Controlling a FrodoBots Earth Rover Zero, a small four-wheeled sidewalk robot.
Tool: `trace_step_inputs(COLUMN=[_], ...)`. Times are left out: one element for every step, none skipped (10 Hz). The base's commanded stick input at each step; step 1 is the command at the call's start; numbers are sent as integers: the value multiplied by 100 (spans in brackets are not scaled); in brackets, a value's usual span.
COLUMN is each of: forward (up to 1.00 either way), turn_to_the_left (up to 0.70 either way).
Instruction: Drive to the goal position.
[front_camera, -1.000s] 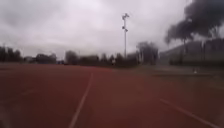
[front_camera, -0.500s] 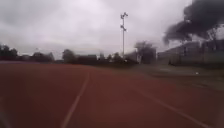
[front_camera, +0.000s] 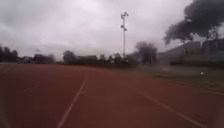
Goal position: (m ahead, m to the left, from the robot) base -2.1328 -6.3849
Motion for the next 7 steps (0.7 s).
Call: trace_step_inputs(forward=[70, 70, 70, 70, 70, 70, 70], turn_to_the_left=[0, 0, 0, 0, 0, 0, 0])
